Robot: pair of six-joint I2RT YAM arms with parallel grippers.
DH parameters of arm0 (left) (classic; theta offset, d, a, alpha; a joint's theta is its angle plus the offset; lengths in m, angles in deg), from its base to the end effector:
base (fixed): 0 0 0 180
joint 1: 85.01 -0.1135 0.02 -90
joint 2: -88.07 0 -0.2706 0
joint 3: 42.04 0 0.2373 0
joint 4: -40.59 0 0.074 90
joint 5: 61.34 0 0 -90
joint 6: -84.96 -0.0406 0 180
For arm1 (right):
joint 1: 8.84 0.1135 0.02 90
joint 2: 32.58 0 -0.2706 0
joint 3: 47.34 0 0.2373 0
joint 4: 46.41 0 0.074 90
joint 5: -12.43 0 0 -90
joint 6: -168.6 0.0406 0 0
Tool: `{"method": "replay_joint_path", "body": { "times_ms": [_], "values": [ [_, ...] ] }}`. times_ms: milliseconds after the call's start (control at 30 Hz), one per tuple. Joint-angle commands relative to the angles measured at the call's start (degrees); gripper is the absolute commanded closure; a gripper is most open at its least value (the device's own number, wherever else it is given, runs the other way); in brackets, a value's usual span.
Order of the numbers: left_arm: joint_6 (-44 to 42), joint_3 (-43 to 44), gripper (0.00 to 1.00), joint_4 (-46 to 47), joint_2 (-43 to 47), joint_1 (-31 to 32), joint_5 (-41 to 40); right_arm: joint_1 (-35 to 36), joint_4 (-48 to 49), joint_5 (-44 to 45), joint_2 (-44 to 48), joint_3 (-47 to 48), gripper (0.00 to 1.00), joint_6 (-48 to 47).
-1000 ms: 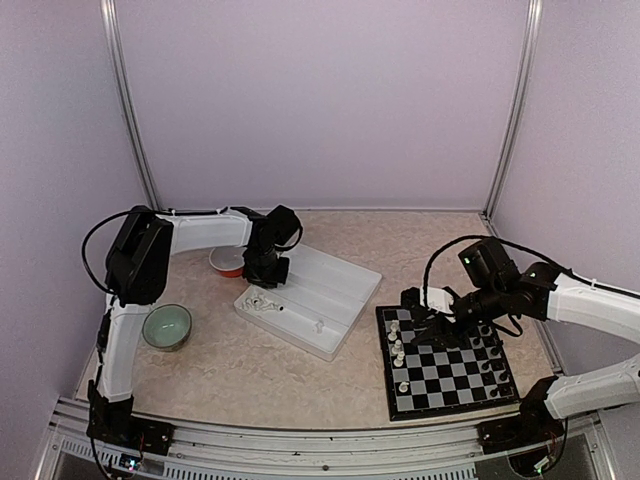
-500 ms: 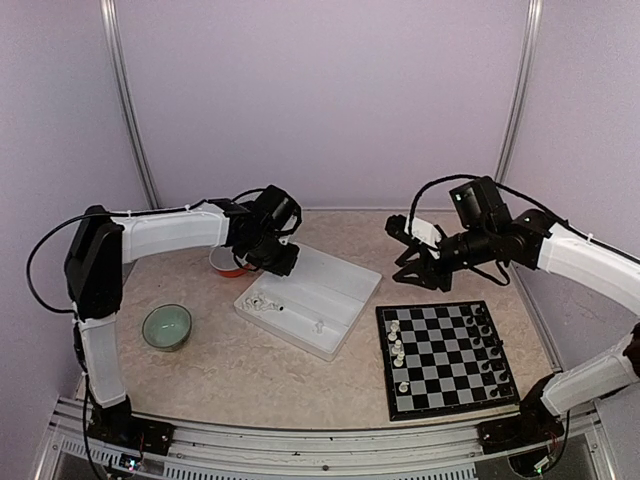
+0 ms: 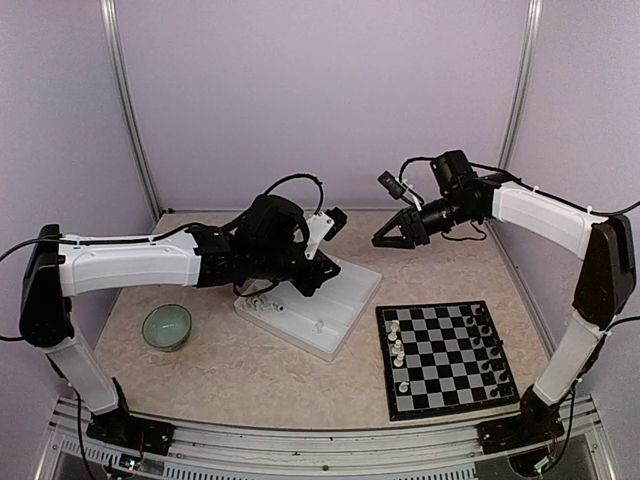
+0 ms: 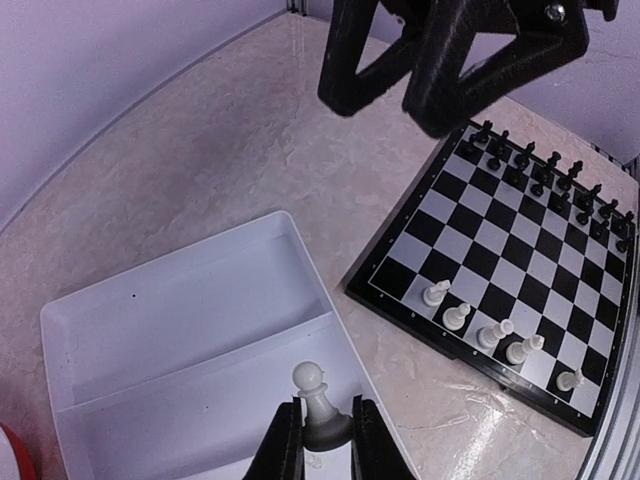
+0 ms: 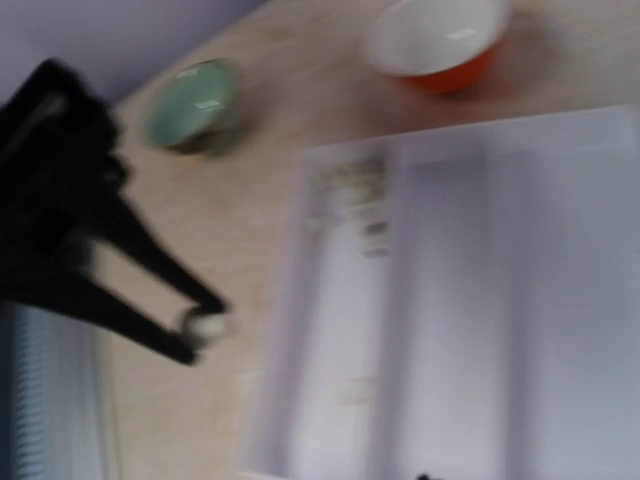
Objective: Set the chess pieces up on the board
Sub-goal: Pass from the left arm to the right
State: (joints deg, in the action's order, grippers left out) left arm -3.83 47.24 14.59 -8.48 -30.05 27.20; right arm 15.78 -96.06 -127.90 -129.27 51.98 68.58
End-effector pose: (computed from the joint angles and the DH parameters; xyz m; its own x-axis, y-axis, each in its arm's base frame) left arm 0.2202 -0.3122 0.2894 -0.3319 0.4366 -0.8362 0.7994 0.6008 -0.0037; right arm 0.3112 0.1770 0.3200 -0.5257 -0.3631 -0.7693 -0.8474 0.3032 0.4359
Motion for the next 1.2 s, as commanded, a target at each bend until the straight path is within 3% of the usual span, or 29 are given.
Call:
{"method": "replay_joint_path", "body": {
  "times_ms": [0, 500, 1167],
  "values": [
    [-3.13, -0.71, 0.96, 4.43, 2.12, 0.77, 1.10, 1.45, -4.43, -13.19, -2.66, 0.92, 0.59, 1.86],
    [-5.86, 0.95, 0.95, 3.93, 1.22, 3.05, 2.22, 5.38, -2.63, -19.07, -8.38, 1.91, 0.59, 6.05],
    [-6.38, 1.97, 0.94, 3.55, -0.20, 4.01, 3.00, 7.03, -1.10, -22.40, -10.34, 2.17, 0.83, 7.47]
  ]
}}
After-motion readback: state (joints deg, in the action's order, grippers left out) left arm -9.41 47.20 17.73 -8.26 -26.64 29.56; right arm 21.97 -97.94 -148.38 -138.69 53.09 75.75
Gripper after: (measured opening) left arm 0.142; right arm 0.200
